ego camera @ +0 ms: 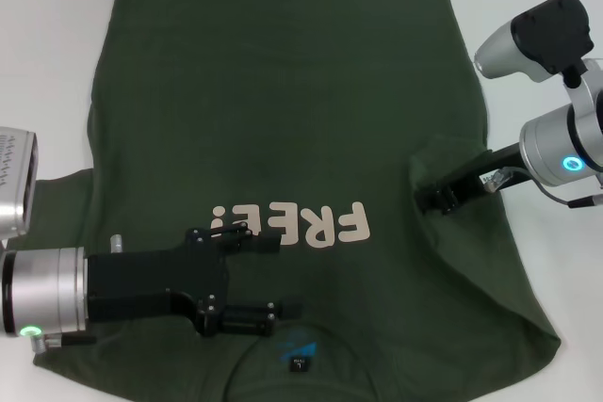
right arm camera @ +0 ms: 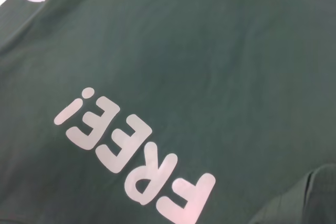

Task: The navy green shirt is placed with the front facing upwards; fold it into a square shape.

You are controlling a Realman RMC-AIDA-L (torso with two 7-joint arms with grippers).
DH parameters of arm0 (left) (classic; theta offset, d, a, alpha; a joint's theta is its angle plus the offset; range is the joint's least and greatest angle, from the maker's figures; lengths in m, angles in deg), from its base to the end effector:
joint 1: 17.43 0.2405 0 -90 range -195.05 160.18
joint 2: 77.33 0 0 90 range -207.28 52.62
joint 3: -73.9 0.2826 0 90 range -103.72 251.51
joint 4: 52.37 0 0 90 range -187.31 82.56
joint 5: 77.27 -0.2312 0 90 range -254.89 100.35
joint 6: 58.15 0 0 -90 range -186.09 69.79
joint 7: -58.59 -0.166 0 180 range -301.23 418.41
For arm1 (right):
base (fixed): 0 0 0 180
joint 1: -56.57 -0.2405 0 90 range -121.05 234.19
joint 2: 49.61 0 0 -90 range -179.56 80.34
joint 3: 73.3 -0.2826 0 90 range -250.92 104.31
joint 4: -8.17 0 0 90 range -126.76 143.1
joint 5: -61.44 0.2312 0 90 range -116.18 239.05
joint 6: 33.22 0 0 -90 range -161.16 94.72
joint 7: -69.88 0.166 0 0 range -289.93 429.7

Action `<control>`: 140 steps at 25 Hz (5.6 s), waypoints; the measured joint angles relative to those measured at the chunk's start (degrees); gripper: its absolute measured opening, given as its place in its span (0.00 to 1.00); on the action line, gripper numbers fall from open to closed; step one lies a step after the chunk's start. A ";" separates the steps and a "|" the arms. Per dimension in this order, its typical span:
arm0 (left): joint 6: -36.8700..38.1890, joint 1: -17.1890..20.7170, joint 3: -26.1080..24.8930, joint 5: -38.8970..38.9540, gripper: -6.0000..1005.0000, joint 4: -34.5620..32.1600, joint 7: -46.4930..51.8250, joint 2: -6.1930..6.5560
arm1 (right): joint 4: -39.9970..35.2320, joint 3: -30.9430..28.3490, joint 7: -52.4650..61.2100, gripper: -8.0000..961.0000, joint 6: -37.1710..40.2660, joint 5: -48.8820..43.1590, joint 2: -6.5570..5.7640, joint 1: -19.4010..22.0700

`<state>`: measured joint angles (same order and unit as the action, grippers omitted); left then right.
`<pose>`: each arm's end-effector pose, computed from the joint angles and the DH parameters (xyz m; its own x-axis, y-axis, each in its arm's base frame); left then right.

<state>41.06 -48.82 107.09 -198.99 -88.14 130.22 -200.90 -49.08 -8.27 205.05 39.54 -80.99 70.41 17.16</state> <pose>-0.2636 0.3294 -0.0643 0.7885 0.2832 0.5460 0.3346 -0.9423 0.0057 0.2322 0.4406 -0.0442 0.7247 -0.6868 -0.0558 -0.6462 -0.6493 -0.4009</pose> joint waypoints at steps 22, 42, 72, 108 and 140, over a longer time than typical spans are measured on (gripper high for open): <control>-0.07 0.49 -1.35 0.00 0.90 0.22 -0.32 -0.05 | 3.45 1.52 -2.12 0.11 -2.61 4.27 -0.09 -0.75; -6.43 1.16 -6.09 0.00 0.90 -0.32 7.06 0.33 | 8.70 -5.71 -57.28 0.89 11.42 35.04 -0.48 14.71; -8.13 9.29 -7.34 -20.92 0.90 -42.69 74.14 0.11 | 18.46 -6.39 -72.15 0.94 10.84 34.71 -0.23 14.44; -9.38 7.33 -6.94 -30.10 0.90 -31.00 76.42 0.98 | 21.46 -6.32 -72.63 0.94 8.08 34.67 -0.05 12.52; -12.57 3.53 -6.12 -32.88 0.90 -27.29 77.61 1.70 | 21.57 -6.33 -72.42 0.94 7.02 34.67 -0.14 12.71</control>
<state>28.49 -45.29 100.97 -231.87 -115.44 207.83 -199.20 -27.51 -14.60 132.64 46.57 -46.32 70.27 29.86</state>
